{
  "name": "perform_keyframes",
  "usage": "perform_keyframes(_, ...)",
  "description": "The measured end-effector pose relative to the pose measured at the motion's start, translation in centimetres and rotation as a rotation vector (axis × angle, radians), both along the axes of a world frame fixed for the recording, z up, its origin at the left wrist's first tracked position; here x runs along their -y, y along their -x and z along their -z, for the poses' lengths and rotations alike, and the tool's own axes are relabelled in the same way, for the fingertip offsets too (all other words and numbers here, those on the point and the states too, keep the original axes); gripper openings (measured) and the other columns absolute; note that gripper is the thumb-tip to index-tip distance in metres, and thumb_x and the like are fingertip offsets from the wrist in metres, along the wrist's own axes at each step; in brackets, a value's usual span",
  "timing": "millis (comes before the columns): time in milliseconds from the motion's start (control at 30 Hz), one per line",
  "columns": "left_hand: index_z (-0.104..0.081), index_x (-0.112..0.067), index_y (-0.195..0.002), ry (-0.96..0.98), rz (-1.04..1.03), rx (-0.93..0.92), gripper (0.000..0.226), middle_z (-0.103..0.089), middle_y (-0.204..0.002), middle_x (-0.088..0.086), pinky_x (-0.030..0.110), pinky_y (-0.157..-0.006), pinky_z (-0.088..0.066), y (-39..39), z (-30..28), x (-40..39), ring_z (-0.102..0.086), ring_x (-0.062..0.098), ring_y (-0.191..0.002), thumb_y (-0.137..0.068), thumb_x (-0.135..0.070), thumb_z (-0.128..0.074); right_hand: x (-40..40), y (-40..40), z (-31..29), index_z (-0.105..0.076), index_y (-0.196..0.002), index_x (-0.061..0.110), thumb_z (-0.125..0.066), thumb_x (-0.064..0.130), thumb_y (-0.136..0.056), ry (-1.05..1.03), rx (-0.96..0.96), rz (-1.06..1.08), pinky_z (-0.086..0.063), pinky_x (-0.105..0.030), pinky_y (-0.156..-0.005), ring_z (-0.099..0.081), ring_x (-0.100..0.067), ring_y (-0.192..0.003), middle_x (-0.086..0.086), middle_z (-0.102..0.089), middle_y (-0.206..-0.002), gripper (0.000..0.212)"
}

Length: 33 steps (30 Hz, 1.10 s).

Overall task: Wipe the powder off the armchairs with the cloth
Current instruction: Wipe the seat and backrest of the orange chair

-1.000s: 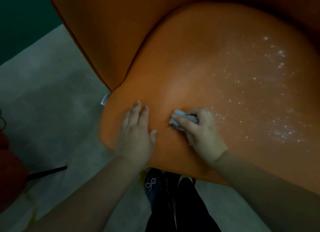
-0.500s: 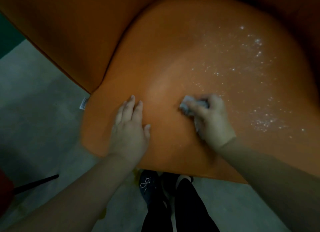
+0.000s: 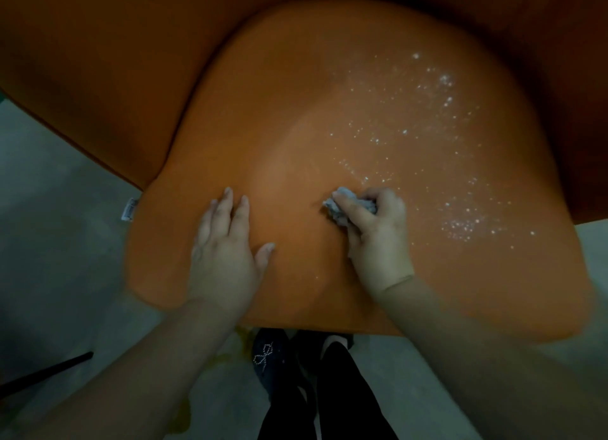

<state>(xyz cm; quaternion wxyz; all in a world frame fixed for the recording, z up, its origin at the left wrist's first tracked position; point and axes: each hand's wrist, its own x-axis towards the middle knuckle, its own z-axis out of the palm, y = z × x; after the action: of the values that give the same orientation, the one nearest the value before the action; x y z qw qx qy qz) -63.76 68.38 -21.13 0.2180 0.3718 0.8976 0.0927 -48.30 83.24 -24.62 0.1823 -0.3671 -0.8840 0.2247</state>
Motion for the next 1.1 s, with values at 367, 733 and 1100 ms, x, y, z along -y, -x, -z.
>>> perform_keyframes(367,-0.014,-0.017,-0.153,0.023,0.023,0.031,0.071,-0.001,-0.161,0.002,0.038,-0.118,-0.009,-0.1,-0.4,0.1,-0.001,0.022,-0.146,-0.096,-0.038,-0.05,2.6,-2.7,0.6,-0.064,-0.12,0.016,-0.061,0.013,-0.089,-0.01,0.08,0.011,-0.05,-0.044,-0.086,-0.053,-0.034,-0.101,-0.017,-0.056,-0.111,0.031)
perform_keyframes(733,-0.016,-0.017,-0.153,0.043,0.039,0.039,0.068,-0.001,-0.161,0.003,0.037,-0.118,-0.008,-0.4,-0.8,0.0,-0.001,0.023,-0.146,-0.097,-0.037,-0.049,4.8,-4.0,1.6,-0.064,-0.117,0.018,-0.056,0.052,-0.09,-0.022,0.14,0.028,-0.051,-0.047,-0.087,-0.055,-0.028,-0.096,-0.007,-0.055,-0.107,0.044)
perform_keyframes(1100,-0.021,-0.022,-0.152,-0.007,0.228,0.05,0.069,-0.001,-0.161,-0.004,0.037,-0.119,-0.008,-3.3,-0.6,-3.2,0.002,0.018,-0.147,-0.094,-0.041,-0.054,0.6,-6.4,1.1,-0.063,-0.117,0.018,-0.062,0.024,-0.09,-0.031,0.062,0.035,-0.052,-0.048,-0.083,-0.056,-0.031,-0.095,-0.011,-0.057,-0.108,0.028)
